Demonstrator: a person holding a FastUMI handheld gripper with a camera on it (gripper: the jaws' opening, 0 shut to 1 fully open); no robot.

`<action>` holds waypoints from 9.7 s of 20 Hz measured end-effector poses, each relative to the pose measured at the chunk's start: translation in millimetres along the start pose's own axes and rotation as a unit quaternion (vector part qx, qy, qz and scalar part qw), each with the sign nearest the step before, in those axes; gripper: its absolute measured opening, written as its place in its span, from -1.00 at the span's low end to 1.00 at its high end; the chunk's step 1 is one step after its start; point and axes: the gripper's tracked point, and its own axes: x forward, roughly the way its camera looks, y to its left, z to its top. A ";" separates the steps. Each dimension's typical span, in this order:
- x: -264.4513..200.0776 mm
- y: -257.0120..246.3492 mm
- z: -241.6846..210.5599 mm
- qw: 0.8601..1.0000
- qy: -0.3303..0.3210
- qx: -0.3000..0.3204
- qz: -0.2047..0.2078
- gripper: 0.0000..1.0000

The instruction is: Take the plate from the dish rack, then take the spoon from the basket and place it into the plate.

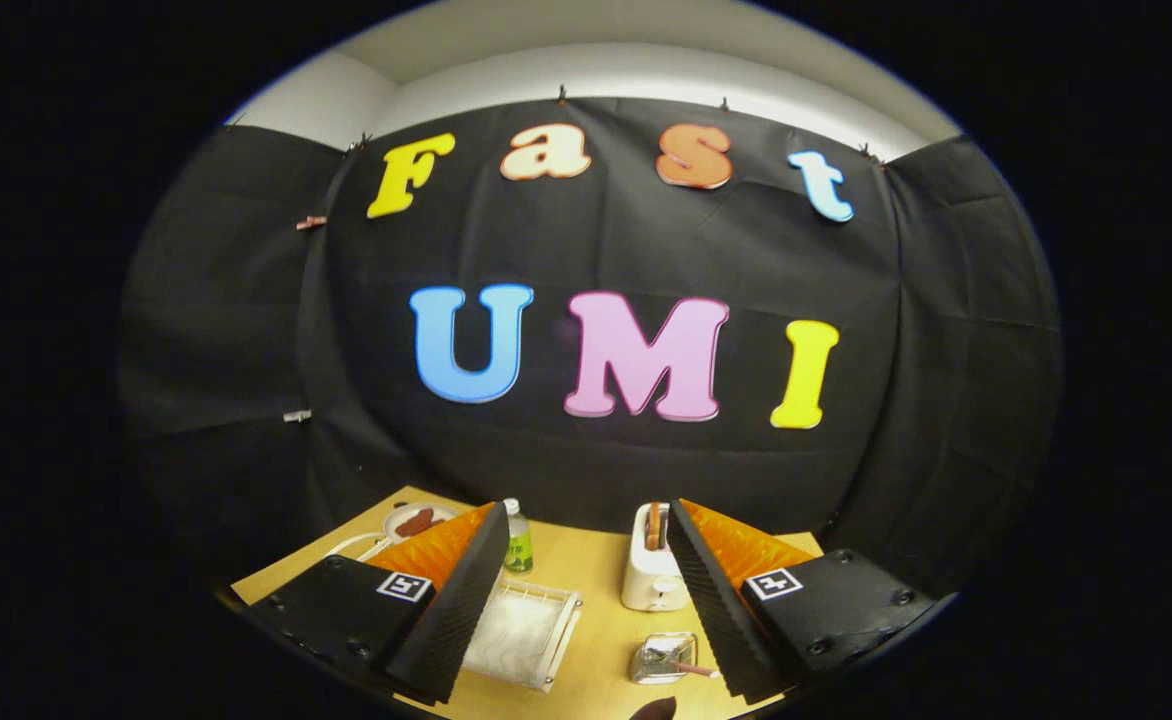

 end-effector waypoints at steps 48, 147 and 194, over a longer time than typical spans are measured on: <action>-27.9 -10.4 -112.0 0.970 0.217 0.108 -0.027 -0.43; -111.8 4.6 -362.0 0.914 0.345 0.114 0.178 -0.72; -131.2 -235.3 -17.8 0.991 -0.033 0.053 0.122 0.51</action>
